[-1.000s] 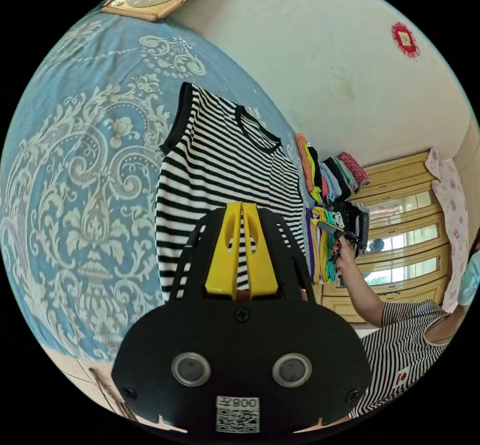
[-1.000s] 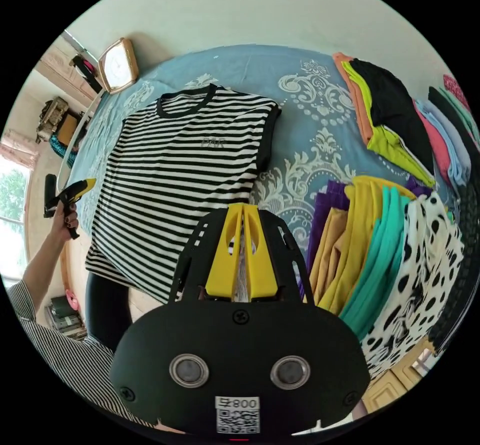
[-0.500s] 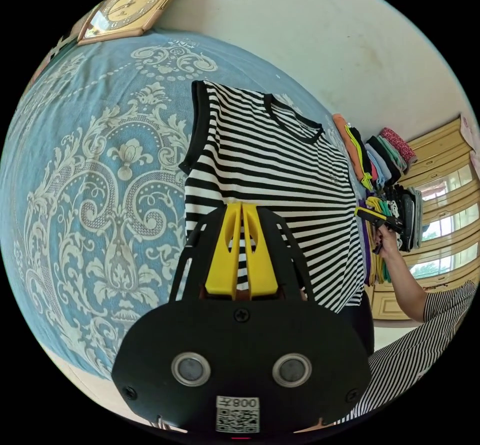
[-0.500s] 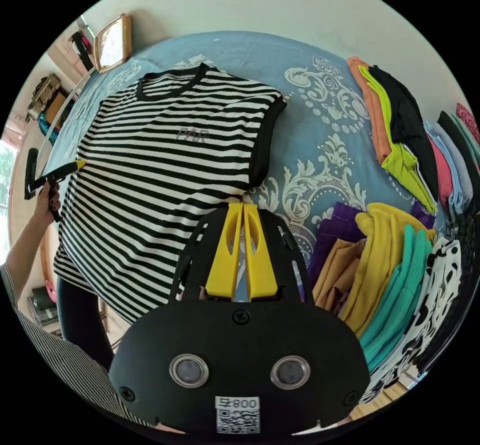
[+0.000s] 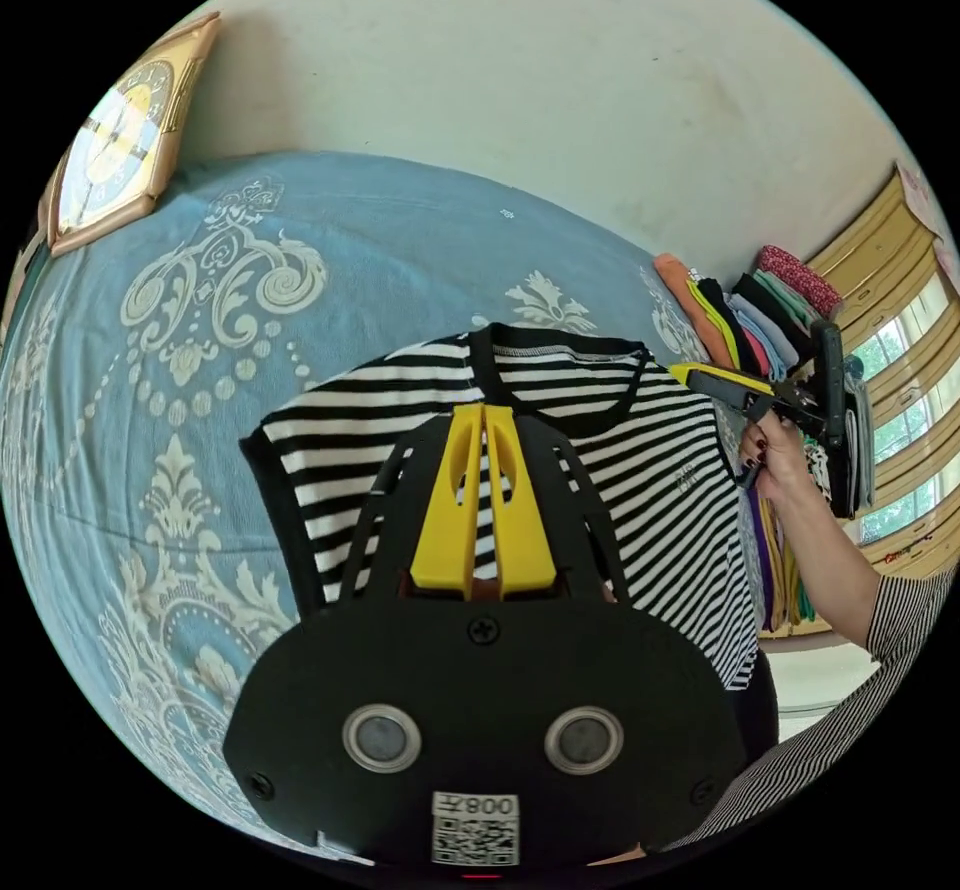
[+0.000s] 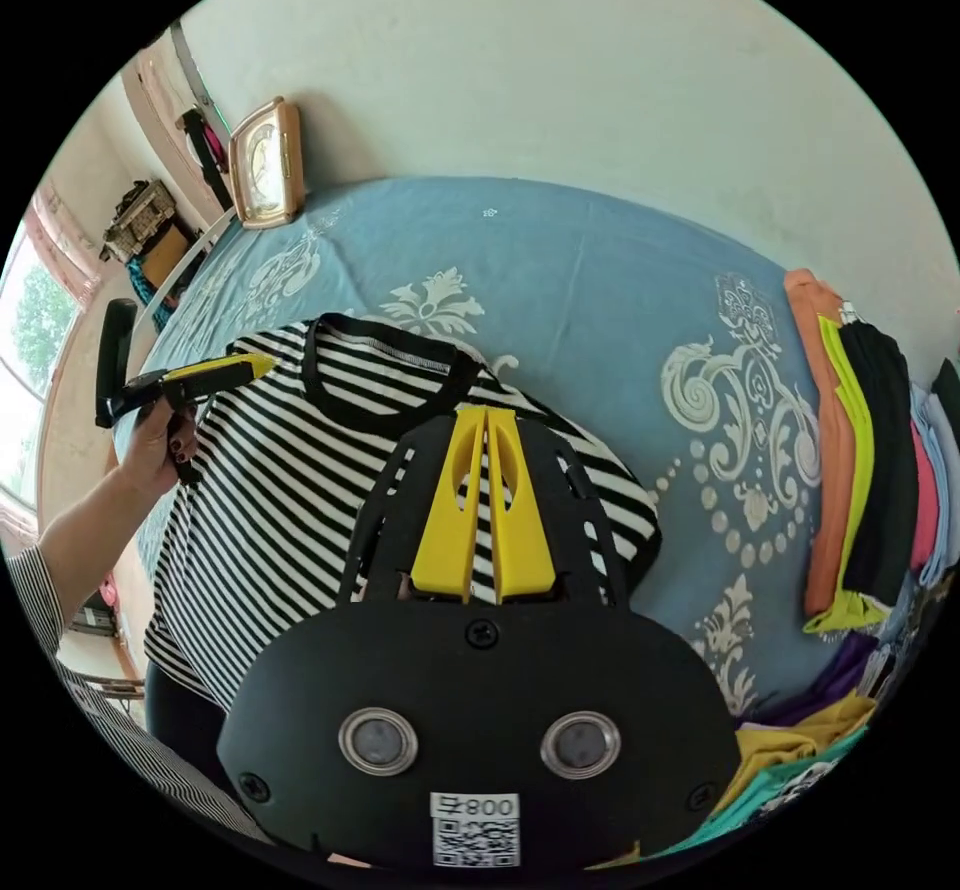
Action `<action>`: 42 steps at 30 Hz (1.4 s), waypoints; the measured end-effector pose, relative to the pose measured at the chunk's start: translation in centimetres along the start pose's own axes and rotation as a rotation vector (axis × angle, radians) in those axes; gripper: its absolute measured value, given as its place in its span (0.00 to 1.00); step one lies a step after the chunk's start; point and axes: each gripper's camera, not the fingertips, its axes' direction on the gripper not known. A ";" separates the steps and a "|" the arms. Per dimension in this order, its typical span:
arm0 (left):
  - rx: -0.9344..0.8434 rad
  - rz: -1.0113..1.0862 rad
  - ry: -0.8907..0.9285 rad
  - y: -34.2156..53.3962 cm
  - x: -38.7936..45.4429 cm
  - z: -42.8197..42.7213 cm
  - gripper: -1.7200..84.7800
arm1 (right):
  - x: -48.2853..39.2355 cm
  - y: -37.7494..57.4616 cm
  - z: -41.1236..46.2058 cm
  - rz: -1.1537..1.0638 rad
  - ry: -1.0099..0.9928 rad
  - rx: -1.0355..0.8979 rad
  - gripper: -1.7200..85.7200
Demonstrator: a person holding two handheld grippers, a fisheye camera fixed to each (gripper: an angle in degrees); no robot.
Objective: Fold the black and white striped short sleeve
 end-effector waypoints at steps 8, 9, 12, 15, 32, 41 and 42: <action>-0.006 -0.004 -0.012 -5.8 -3.0 5.7 0.02 | 4.3 -5.1 7.1 0.047 -0.028 -0.060 0.02; -0.003 -0.002 -0.012 -5.9 -3.3 5.9 0.02 | 4.5 -5.0 7.1 0.043 -0.032 -0.060 0.02; 0.043 -0.001 0.009 -4.9 -4.1 5.1 0.02 | 5.6 -3.5 5.9 0.037 -0.022 -0.025 0.02; 0.073 0.002 0.002 -4.0 -5.4 4.3 0.02 | 6.8 -0.8 3.3 0.040 -0.032 0.028 0.02; 0.100 -0.105 -0.071 -6.7 -12.7 4.5 0.02 | 9.7 -4.2 5.9 0.032 -0.127 -0.001 0.02; 0.072 -0.144 -0.199 -7.1 -15.2 5.0 0.02 | 12.7 -4.0 5.6 0.060 -0.127 -0.026 0.02; 0.089 -0.124 -0.191 -7.1 -14.6 4.7 0.02 | 12.8 -3.8 4.9 0.055 -0.125 -0.012 0.02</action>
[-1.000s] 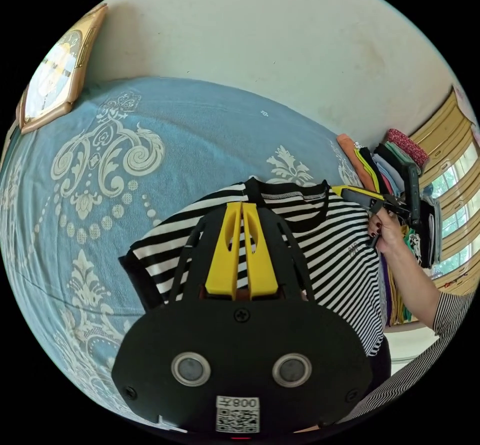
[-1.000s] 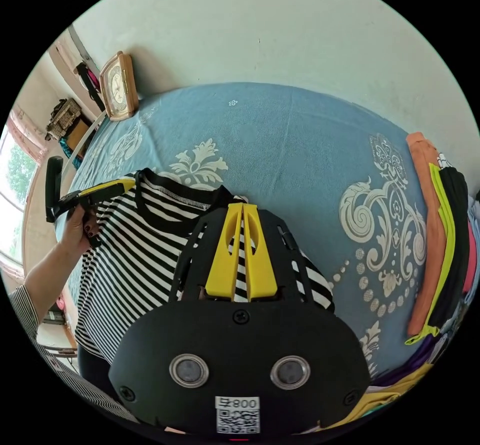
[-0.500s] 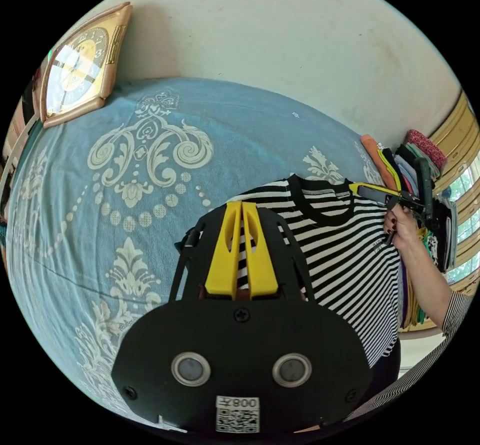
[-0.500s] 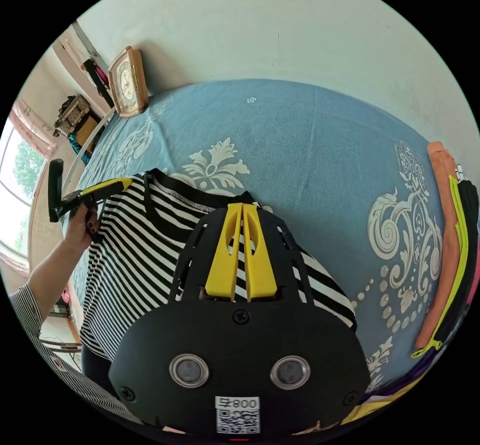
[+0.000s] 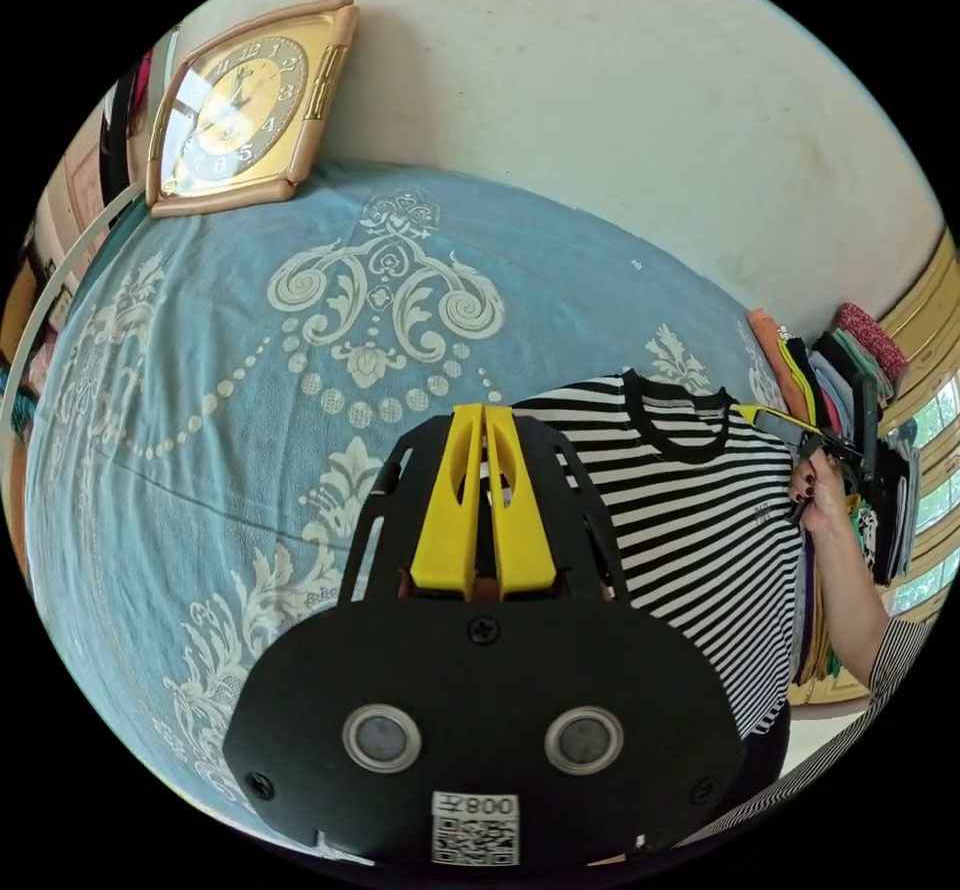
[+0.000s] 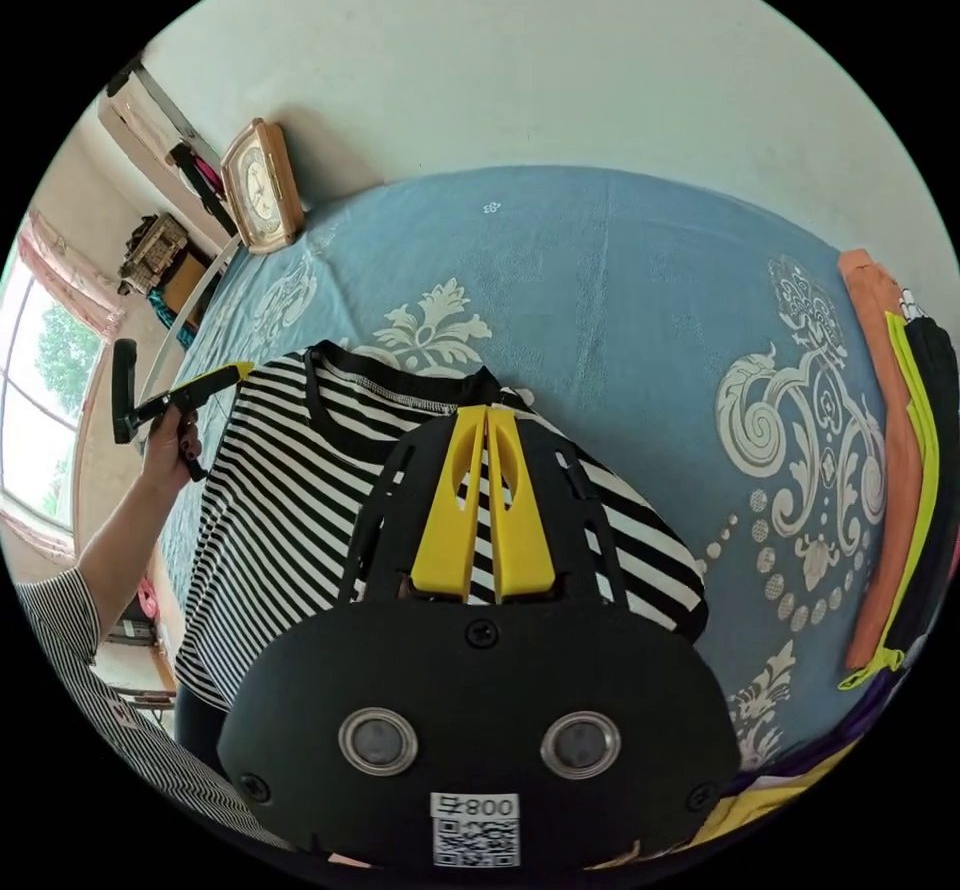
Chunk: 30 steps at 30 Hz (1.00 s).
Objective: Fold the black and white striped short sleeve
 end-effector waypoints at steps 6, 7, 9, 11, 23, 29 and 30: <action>-0.025 0.168 0.163 0.8 6.0 1.9 0.02 | 3.4 7.2 -7.7 0.039 0.059 0.082 0.02; -0.039 0.183 0.158 0.7 6.5 2.5 0.02 | 4.7 8.5 -8.1 0.074 0.108 0.071 0.02; -0.107 0.205 0.107 0.3 7.7 5.5 0.02 | 6.9 9.3 -7.6 0.129 0.163 0.029 0.02; -0.090 0.176 0.116 -0.1 7.3 5.4 0.02 | 9.2 9.2 -6.9 0.170 0.121 0.018 0.02; -0.035 0.176 0.242 0.2 9.1 4.6 0.02 | 13.1 10.8 -11.5 0.308 0.035 0.178 0.02; -0.086 0.255 0.267 2.6 12.0 5.0 0.02 | 14.0 13.1 -12.9 0.335 -0.078 0.200 0.02; -0.080 0.262 0.258 3.0 12.2 4.8 0.02 | 14.0 13.0 -12.9 0.334 -0.096 0.208 0.02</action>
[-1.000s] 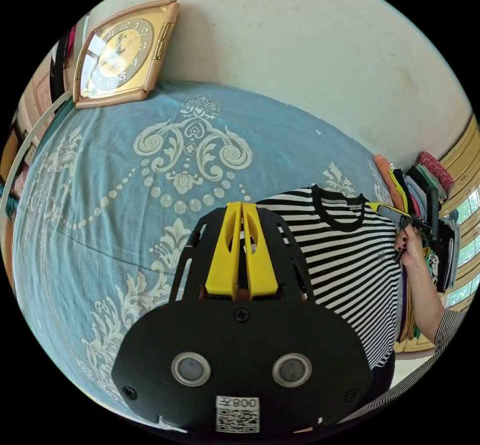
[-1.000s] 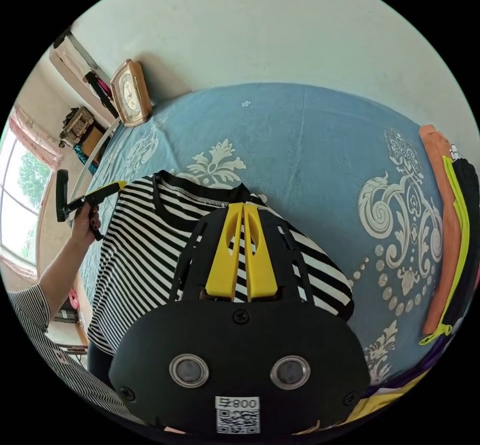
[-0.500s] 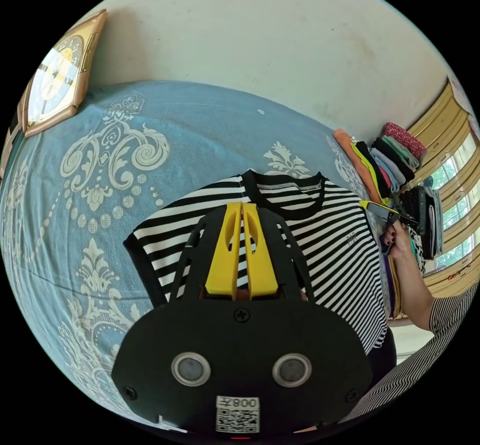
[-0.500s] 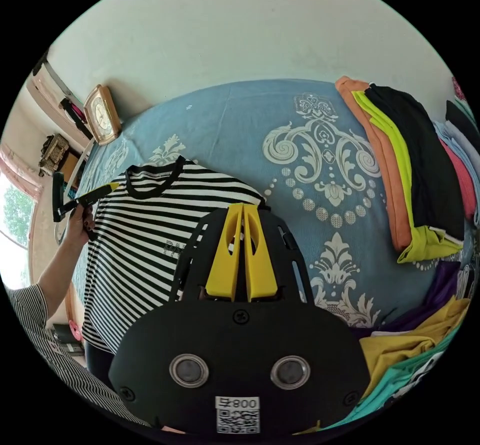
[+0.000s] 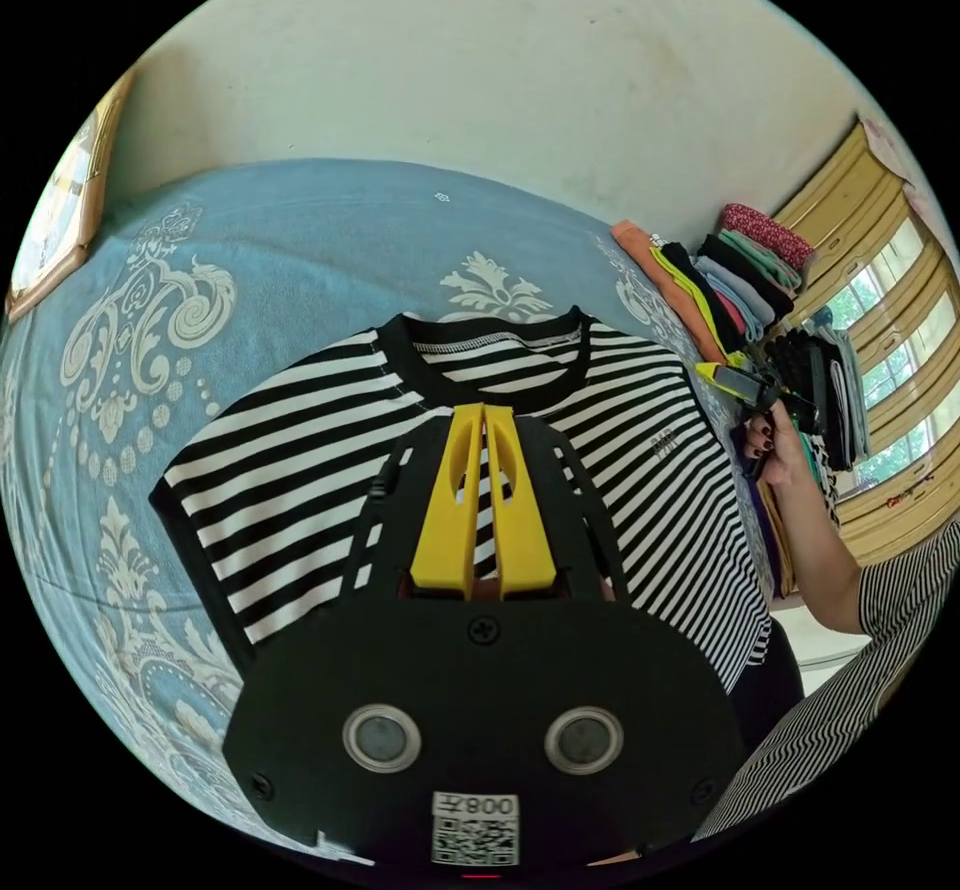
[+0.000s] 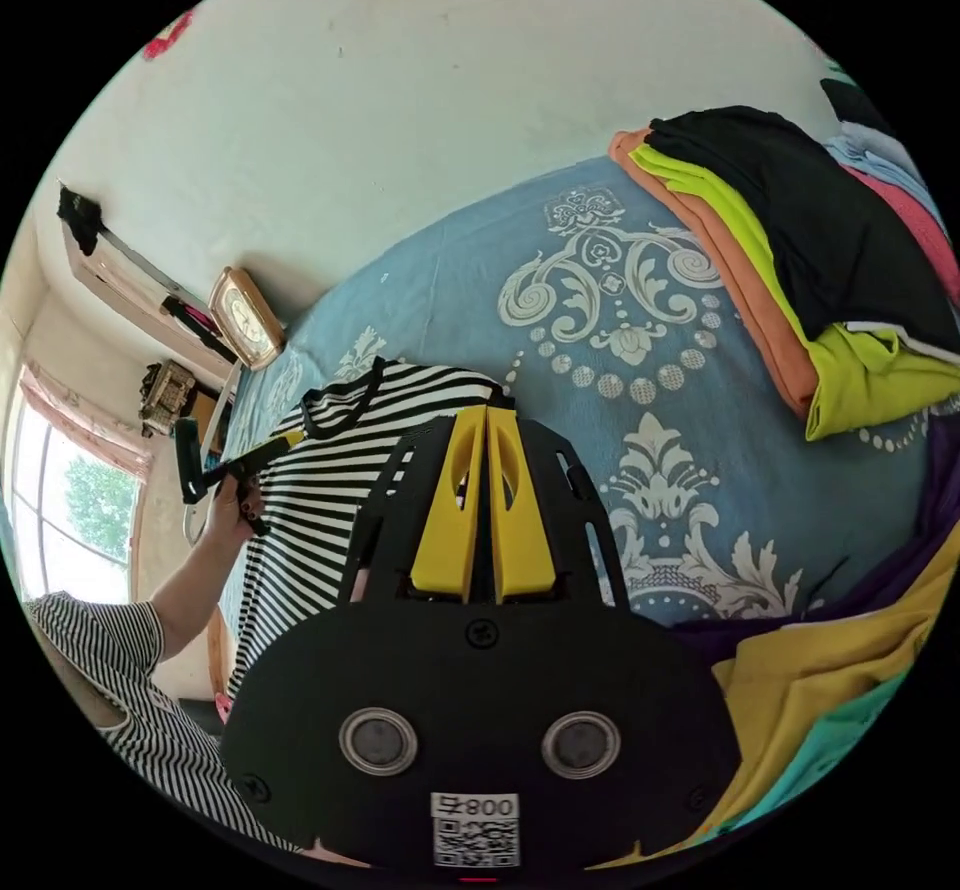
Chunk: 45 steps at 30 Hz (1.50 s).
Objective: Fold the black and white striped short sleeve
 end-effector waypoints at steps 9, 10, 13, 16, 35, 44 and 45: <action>-0.012 -0.078 -0.033 0.3 -1.3 -0.8 0.02 | -4.5 -2.5 4.3 -0.128 0.173 -0.142 0.02; -0.006 -0.064 -0.038 0.5 -0.9 -1.1 0.02 | -5.9 -2.0 3.4 -0.155 0.188 -0.093 0.02; -0.009 -0.030 -0.059 1.8 0.4 -1.7 0.02 | -9.7 -1.0 3.5 -0.244 0.226 -0.078 0.02; -0.038 -0.063 -0.046 2.9 0.3 -1.7 0.02 | -10.5 -0.4 7.8 -0.259 0.315 -0.218 0.02; -0.067 -0.004 -0.097 2.1 5.0 -3.6 0.02 | -22.5 -3.2 14.3 -0.391 0.204 -0.240 0.02; 0.035 -0.027 -0.037 8.5 8.0 -12.0 0.02 | -24.3 1.0 8.1 -0.396 0.177 -0.172 0.02; 0.030 -0.045 -0.050 10.6 8.3 -13.6 0.02 | -24.3 1.9 6.9 -0.394 0.160 -0.168 0.02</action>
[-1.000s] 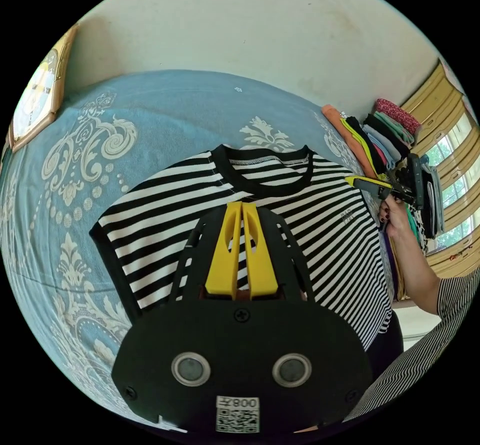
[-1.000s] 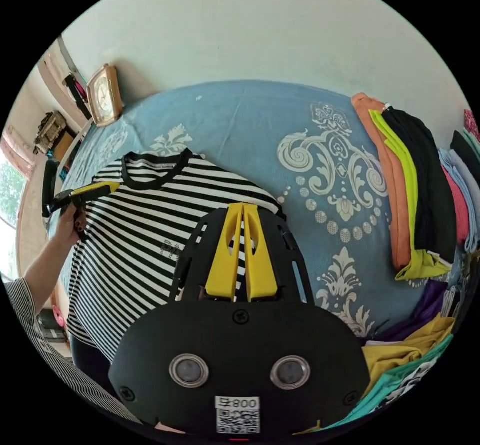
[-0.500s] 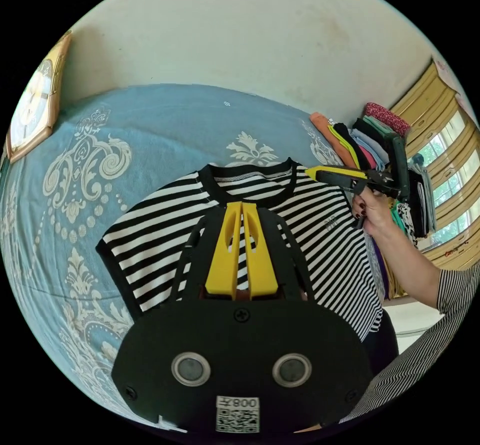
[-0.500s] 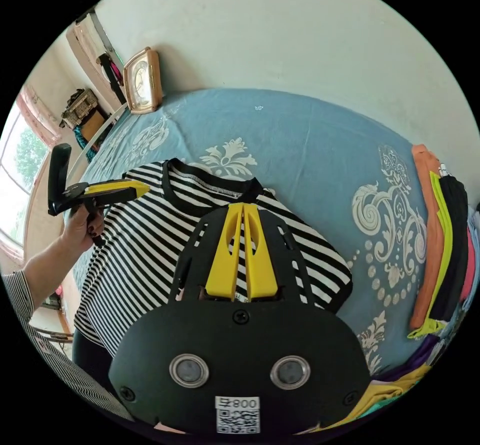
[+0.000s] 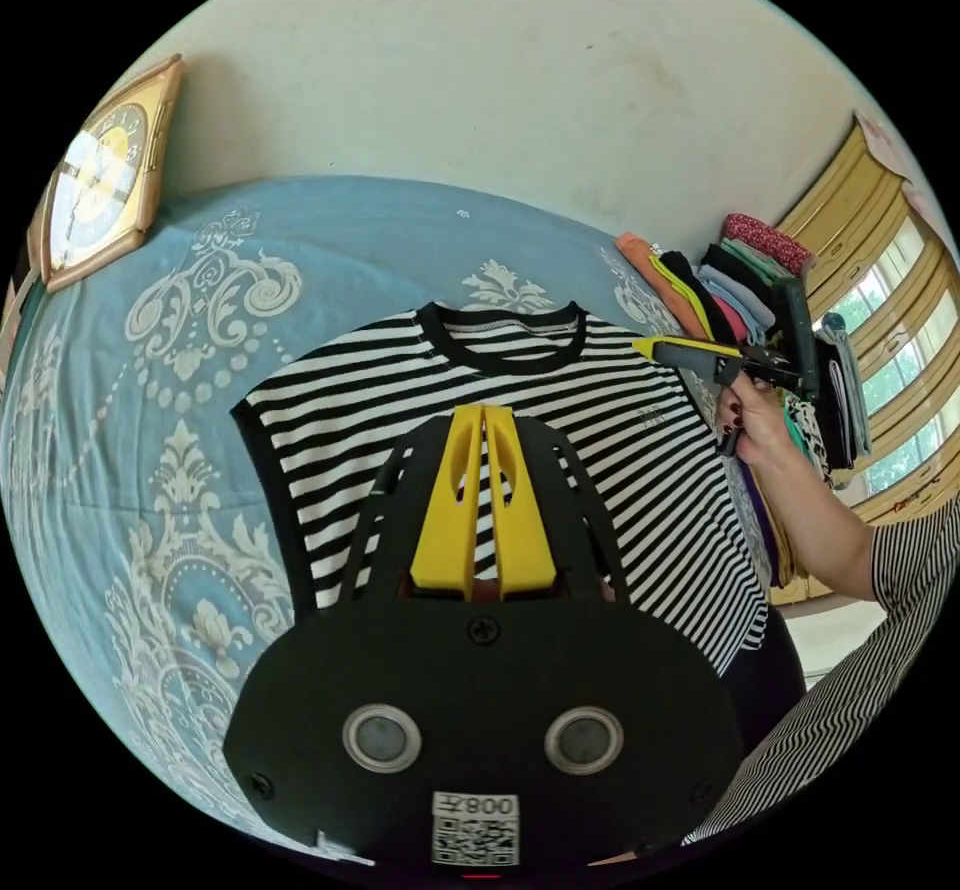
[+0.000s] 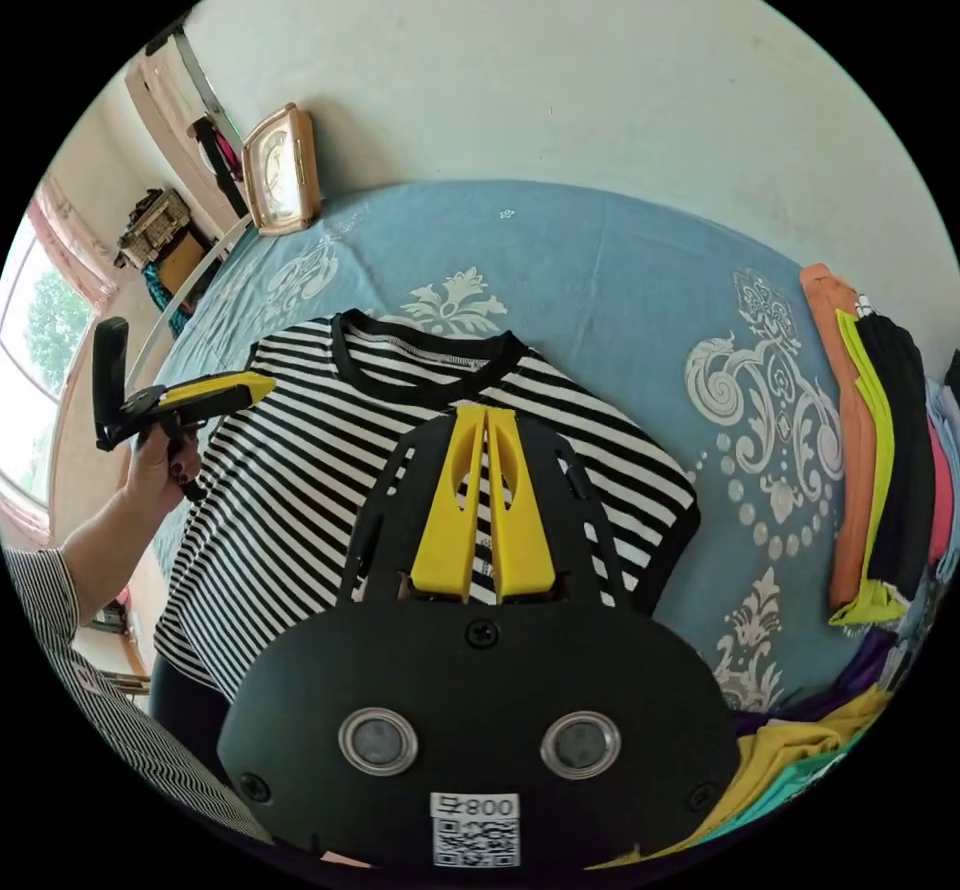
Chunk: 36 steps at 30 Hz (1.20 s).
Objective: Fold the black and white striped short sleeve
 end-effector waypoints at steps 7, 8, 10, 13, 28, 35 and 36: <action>-0.114 -0.203 -0.033 6.1 -3.2 -2.9 0.03 | -1.1 10.4 -1.9 0.042 0.028 -0.185 0.02; -0.104 -0.197 -0.052 6.1 -2.8 -4.8 0.03 | -0.7 10.7 -2.8 0.070 -0.009 -0.157 0.02; -0.067 -0.152 -0.084 7.0 -1.4 -8.6 0.03 | -0.7 11.0 -5.6 0.069 -0.009 -0.129 0.02; -0.063 -0.189 -0.089 11.6 -1.3 -13.7 0.05 | 0.1 14.1 -10.0 0.117 0.041 -0.106 0.02; -0.162 -0.382 0.044 19.9 -2.5 -20.5 0.04 | 3.5 21.2 -10.6 0.353 -0.113 -0.275 0.03; -0.125 -0.453 0.048 22.7 -2.6 -23.5 0.04 | 4.7 21.3 -11.9 0.385 -0.096 -0.268 0.02; -0.123 -0.473 0.054 23.4 -2.3 -23.9 0.04 | 4.7 21.3 -12.0 0.392 -0.102 -0.265 0.02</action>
